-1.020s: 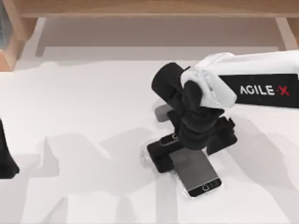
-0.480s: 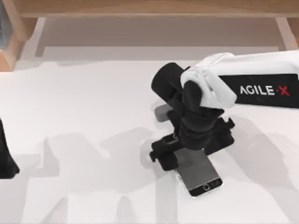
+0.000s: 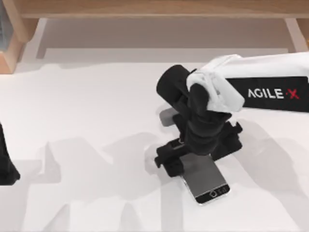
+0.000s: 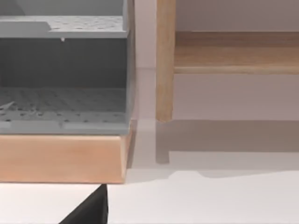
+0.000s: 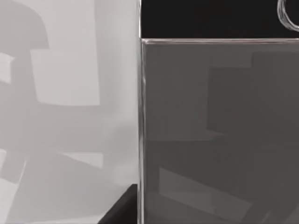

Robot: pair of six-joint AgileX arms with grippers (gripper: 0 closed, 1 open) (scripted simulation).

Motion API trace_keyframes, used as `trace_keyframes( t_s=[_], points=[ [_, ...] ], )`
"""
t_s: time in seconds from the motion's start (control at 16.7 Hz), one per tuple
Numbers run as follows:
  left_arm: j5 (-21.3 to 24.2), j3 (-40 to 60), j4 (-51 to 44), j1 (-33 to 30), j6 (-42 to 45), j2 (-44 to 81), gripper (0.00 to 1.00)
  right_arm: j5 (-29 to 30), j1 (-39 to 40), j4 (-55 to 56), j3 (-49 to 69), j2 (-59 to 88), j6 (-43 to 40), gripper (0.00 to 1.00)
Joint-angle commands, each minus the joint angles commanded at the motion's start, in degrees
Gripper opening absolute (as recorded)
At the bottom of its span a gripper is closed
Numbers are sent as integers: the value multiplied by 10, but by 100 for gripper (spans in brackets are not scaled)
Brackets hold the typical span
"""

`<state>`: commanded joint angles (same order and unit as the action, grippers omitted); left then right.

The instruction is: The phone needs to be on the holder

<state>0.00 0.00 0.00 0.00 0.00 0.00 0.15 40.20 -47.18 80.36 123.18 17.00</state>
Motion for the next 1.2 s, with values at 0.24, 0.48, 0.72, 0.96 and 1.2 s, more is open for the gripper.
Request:
trace_keyframes(
  t_s=[0.24, 0.48, 0.72, 0.96, 1.2],
  points=[
    [0, 0, 0, 0, 0, 0, 100, 5, -1, -18, 11, -24, -1, 0],
    [0, 0, 0, 0, 0, 0, 100, 5, -2, -45, 24, -36, -1, 0],
    [0, 0, 0, 0, 0, 0, 100, 4, -2, -48, 26, -36, 0, 0],
    [0, 0, 0, 0, 0, 0, 100, 5, -25, -43, 37, -63, -3, 0],
    [0, 0, 0, 0, 0, 0, 100, 6, -114, -18, 17, -142, -11, 0]
  ],
)
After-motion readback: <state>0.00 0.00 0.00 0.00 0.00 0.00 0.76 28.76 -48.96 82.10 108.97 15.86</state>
